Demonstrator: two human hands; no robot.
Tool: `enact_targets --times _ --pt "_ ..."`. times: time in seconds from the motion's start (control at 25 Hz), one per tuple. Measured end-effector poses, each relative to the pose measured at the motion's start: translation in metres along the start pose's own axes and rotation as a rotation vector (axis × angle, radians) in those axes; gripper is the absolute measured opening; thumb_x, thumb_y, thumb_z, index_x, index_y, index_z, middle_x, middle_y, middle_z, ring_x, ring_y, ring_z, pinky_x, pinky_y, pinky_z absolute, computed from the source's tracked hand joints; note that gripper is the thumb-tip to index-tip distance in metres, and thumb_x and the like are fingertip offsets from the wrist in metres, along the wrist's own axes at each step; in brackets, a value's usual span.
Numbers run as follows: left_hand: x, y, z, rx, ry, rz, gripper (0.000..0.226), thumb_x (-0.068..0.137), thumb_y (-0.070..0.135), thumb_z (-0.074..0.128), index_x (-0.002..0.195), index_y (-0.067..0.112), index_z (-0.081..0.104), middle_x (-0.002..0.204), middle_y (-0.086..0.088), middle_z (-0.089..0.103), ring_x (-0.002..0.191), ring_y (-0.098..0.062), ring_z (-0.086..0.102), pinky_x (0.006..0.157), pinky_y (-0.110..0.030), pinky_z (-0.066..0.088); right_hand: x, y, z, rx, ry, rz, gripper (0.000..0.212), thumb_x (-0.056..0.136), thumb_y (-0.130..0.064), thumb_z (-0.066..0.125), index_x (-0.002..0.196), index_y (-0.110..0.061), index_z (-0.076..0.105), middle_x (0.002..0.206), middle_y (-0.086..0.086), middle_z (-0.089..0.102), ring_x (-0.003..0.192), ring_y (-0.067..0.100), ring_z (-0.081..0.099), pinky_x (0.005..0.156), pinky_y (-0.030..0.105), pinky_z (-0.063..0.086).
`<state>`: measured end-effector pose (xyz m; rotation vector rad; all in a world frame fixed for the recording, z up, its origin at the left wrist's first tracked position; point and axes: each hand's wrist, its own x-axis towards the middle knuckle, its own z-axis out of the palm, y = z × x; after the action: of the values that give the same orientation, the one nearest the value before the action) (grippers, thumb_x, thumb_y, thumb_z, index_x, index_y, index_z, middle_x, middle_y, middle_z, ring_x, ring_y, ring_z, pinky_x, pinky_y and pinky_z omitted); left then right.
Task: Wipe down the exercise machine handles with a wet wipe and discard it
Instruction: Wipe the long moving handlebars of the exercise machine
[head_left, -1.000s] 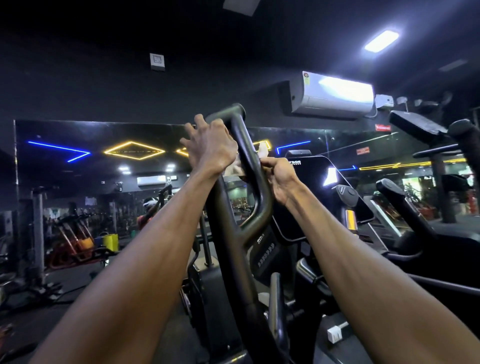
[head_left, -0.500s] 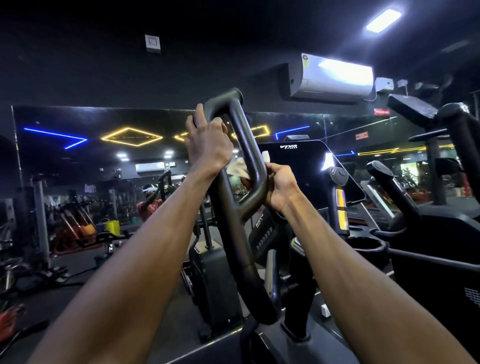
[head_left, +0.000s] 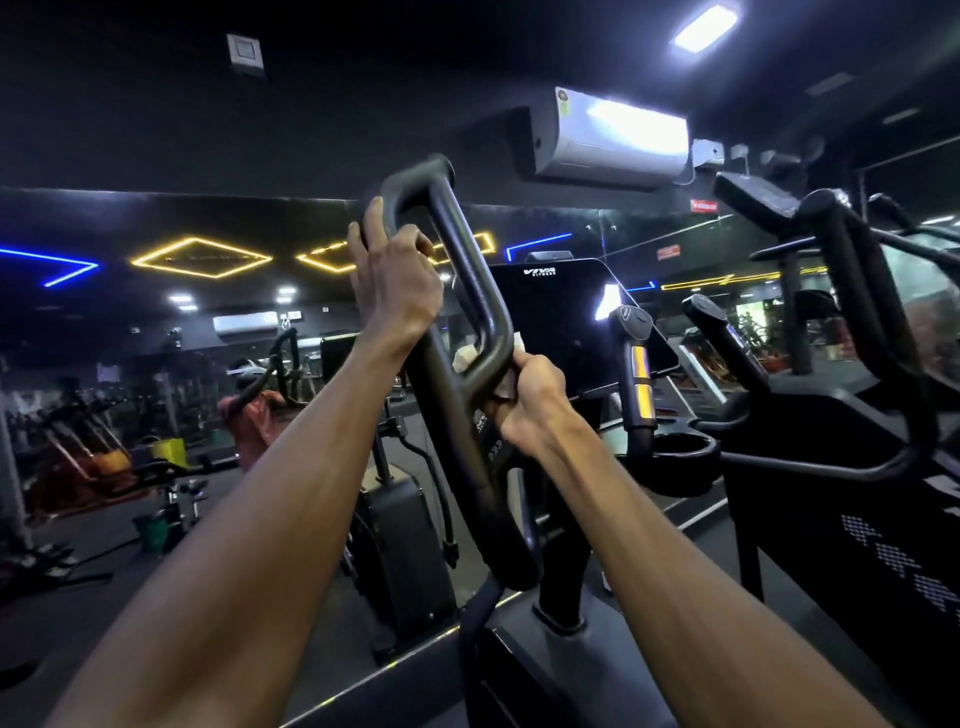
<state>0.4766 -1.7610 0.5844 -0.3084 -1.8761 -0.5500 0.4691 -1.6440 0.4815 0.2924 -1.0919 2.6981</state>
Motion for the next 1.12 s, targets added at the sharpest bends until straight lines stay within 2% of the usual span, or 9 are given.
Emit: enact_targets --times 0.2,0.36,0.44,0.56,0.64,0.76,0.92,1.04,1.12 --pt "-0.004 0.001 0.000 -0.031 0.034 -0.004 0.018 0.090 0.004 0.056 0.102 0.013 0.067 0.161 -0.010 0.021 0.147 -0.035 0.020 0.115 -0.048 0.034 -0.015 -0.002 0.013 -0.043 0.098 -0.038 0.038 0.105 -0.026 0.036 0.090 -0.002 0.061 0.079 0.022 0.068 0.072 0.033 0.065 0.071 0.045 0.057" --pt "-0.007 -0.002 0.001 -0.147 0.084 -0.020 0.019 0.093 0.003 0.050 0.100 0.010 0.067 0.157 -0.014 0.024 0.145 -0.030 0.026 0.113 -0.043 0.037 -0.029 0.006 0.011 -0.172 0.147 -0.127 0.037 0.105 -0.020 0.041 0.078 -0.004 0.061 0.065 0.018 0.071 0.061 0.029 0.069 0.069 0.053 0.060" --pt "-0.010 -0.001 0.000 -0.214 0.106 -0.040 0.020 0.093 0.002 0.050 0.103 0.009 0.066 0.154 -0.016 0.026 0.141 -0.029 0.032 0.111 -0.038 0.040 -0.038 0.001 0.017 -0.222 0.205 -0.154 0.035 0.105 -0.020 0.042 0.078 -0.007 0.059 0.063 0.013 0.067 0.054 0.023 0.065 0.062 0.044 0.061" --pt "-0.020 -0.009 -0.002 -0.278 0.132 -0.048 0.025 0.091 0.002 0.051 0.111 0.008 0.064 0.145 -0.017 0.033 0.133 -0.026 0.039 0.111 -0.029 0.036 -0.062 0.006 0.015 -0.766 0.273 -0.168 0.026 0.100 -0.022 0.043 0.088 -0.009 0.062 0.064 0.003 0.059 0.048 0.014 0.053 0.046 0.023 0.041" --pt "-0.027 -0.015 -0.004 -0.364 0.146 -0.061 0.025 0.090 0.005 0.051 0.112 0.008 0.063 0.139 -0.017 0.037 0.127 -0.026 0.043 0.107 -0.027 0.038 -0.081 0.003 0.016 -1.243 0.275 -0.200 0.023 0.093 -0.022 0.047 0.097 -0.005 0.063 0.087 0.010 0.062 0.068 0.025 0.056 0.059 0.028 0.040" --pt "-0.038 -0.022 -0.010 -0.499 0.134 -0.069 0.019 0.088 0.011 0.055 0.106 0.009 0.063 0.126 -0.012 0.043 0.113 -0.024 0.050 0.100 -0.039 0.046 -0.104 -0.009 0.032 -1.561 0.291 -0.372 0.020 0.089 -0.024 0.059 0.094 -0.005 0.062 0.105 0.018 0.059 0.086 0.037 0.059 0.073 0.032 0.045" --pt "-0.042 -0.036 -0.024 -0.644 0.108 -0.137 0.016 0.087 0.013 0.056 0.102 0.016 0.060 0.111 -0.005 0.052 0.100 -0.022 0.058 0.092 -0.040 0.052 -0.107 -0.011 0.061 -1.487 0.326 -0.828 0.024 0.086 -0.019 0.069 0.101 -0.008 0.053 0.092 0.015 0.067 0.087 0.037 0.063 0.081 0.044 0.052" --pt "-0.045 -0.043 -0.037 -0.948 -0.023 -0.232 0.002 0.091 0.017 0.059 0.091 0.017 0.061 0.085 -0.001 0.064 0.078 -0.018 0.064 0.069 -0.040 0.056 -0.091 -0.014 0.082 -1.312 0.276 -0.892 0.019 0.084 -0.022 0.073 0.087 -0.013 0.056 0.079 0.005 0.069 0.080 0.029 0.066 0.075 0.038 0.052" --pt "-0.046 -0.048 -0.044 -1.066 -0.178 -0.201 0.015 0.094 0.026 0.060 0.083 0.017 0.063 0.073 0.001 0.064 0.062 -0.013 0.060 0.055 -0.033 0.051 -0.079 -0.014 0.093 -1.227 0.237 -0.916 0.012 0.082 -0.023 0.075 0.080 -0.020 0.064 0.073 -0.005 0.069 0.074 0.016 0.069 0.069 0.024 0.051"
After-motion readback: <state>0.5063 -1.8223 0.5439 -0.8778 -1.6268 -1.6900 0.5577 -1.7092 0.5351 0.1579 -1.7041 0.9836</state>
